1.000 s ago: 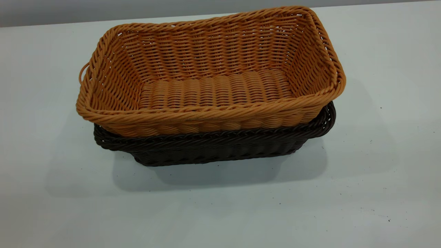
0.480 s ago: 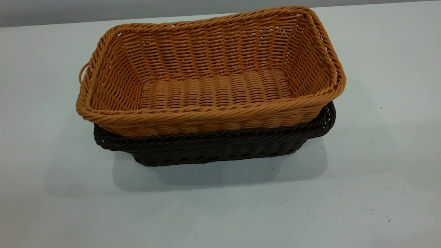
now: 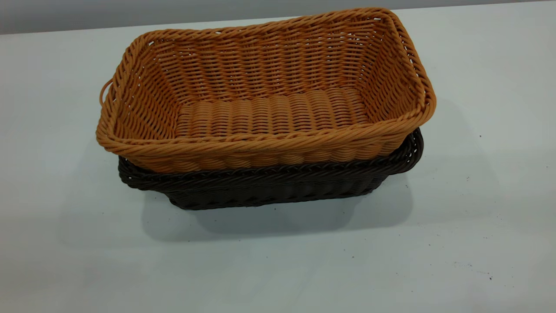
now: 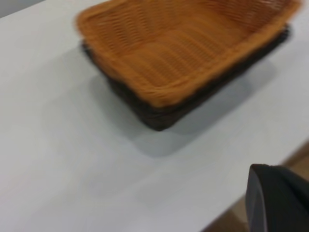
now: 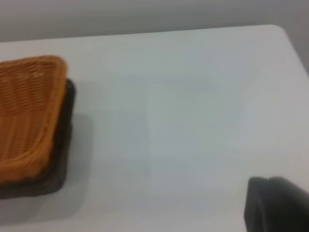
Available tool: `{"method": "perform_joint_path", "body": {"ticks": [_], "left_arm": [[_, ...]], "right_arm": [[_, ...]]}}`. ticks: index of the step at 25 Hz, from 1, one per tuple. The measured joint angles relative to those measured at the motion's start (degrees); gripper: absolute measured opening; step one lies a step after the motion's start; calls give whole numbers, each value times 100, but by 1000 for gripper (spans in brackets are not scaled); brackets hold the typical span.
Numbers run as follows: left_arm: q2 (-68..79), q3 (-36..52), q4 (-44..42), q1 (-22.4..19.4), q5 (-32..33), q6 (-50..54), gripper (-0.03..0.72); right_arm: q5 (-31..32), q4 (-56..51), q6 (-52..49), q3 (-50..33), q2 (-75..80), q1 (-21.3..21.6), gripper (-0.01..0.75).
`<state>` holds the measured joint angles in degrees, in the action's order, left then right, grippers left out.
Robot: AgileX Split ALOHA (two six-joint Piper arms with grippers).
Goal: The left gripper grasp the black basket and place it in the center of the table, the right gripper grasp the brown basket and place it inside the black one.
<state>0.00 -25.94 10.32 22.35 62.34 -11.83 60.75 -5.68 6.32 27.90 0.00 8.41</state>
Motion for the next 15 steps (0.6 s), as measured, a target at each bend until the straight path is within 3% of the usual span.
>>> {"method": "perform_joint_path", "body": {"ticks": [9,12,15], "left_arm": [[0,0,-5,-1864,0,0,-1],[0,0,-14,-2118,0,0,-1],[0,0,-14,-2111,0,0,-1]], "right_arm": [[-5,0,9,0,0,249,2],[-5,0,4,0,0,249,2],[-5,0,-5,0,0,243,2]]}}
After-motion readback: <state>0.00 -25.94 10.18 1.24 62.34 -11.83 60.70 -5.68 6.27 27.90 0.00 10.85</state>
